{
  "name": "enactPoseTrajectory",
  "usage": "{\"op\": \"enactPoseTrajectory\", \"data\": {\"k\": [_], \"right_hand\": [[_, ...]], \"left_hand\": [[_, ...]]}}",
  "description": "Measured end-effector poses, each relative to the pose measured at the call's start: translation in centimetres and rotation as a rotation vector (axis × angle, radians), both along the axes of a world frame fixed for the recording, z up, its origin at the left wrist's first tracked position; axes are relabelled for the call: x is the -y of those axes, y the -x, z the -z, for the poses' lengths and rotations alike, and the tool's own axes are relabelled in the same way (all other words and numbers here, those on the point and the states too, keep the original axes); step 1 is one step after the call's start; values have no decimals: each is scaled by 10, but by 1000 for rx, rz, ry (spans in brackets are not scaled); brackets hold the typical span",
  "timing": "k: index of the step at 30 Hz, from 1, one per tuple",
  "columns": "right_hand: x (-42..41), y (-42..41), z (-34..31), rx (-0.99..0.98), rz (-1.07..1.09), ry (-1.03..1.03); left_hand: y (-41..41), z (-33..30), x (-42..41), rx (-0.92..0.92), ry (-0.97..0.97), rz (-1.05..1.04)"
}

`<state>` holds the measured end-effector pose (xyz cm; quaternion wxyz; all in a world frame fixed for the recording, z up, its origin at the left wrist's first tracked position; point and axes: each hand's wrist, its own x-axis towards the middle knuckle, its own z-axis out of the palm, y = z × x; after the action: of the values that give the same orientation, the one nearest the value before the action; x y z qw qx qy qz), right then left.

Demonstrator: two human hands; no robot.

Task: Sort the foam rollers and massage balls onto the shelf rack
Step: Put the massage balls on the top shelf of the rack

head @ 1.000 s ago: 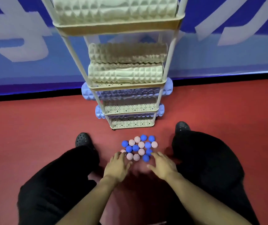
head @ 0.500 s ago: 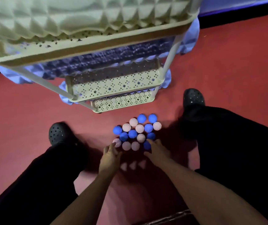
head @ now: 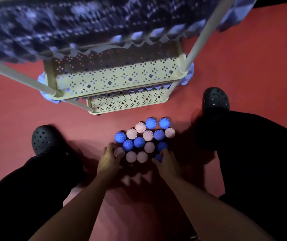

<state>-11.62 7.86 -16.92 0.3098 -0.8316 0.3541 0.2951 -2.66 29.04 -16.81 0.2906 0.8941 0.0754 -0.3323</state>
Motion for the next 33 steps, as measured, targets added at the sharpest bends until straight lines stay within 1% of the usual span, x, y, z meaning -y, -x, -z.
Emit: {"op": "enactPoseTrajectory", "data": {"k": [3, 6, 8, 11, 13, 16, 18, 19, 20, 23, 24, 26, 28, 33], "right_hand": [[4, 5, 5, 19, 55, -25], [6, 12, 7, 99, 161, -72], [7, 17, 7, 144, 246, -132], [6, 22, 5, 181, 318, -244], [7, 22, 0, 214, 370, -298], [14, 21, -7, 228, 438, -313], [18, 19, -9, 207, 443, -291], [18, 17, -7, 199, 461, -290], [18, 15, -3, 189, 475, -287], [15, 6, 0, 139, 445, -241], [14, 3, 1, 119, 432, -227], [14, -3, 5, 97, 431, -219], [16, -6, 11, 92, 435, -215], [22, -13, 18, 80, 431, -235]], "left_hand": [[0, 9, 1, -46, -11, -64], [3, 7, 4, -71, 4, -137], [7, 2, 4, -108, 21, -227], [12, -1, 0, -154, 47, -326], [18, 5, -6, -139, 114, -391], [21, -8, 3, -166, 293, -565], [19, -10, 11, -188, 344, -645], [17, -8, 13, -182, 328, -663], [15, -6, 14, -167, 286, -639], [6, -6, 16, -98, -29, -349], [3, -7, 17, -67, -89, -269], [-1, -4, 21, -53, -146, -183], [-4, 2, 23, -79, -184, -142], [-12, 13, 27, -108, -172, -118]]}}
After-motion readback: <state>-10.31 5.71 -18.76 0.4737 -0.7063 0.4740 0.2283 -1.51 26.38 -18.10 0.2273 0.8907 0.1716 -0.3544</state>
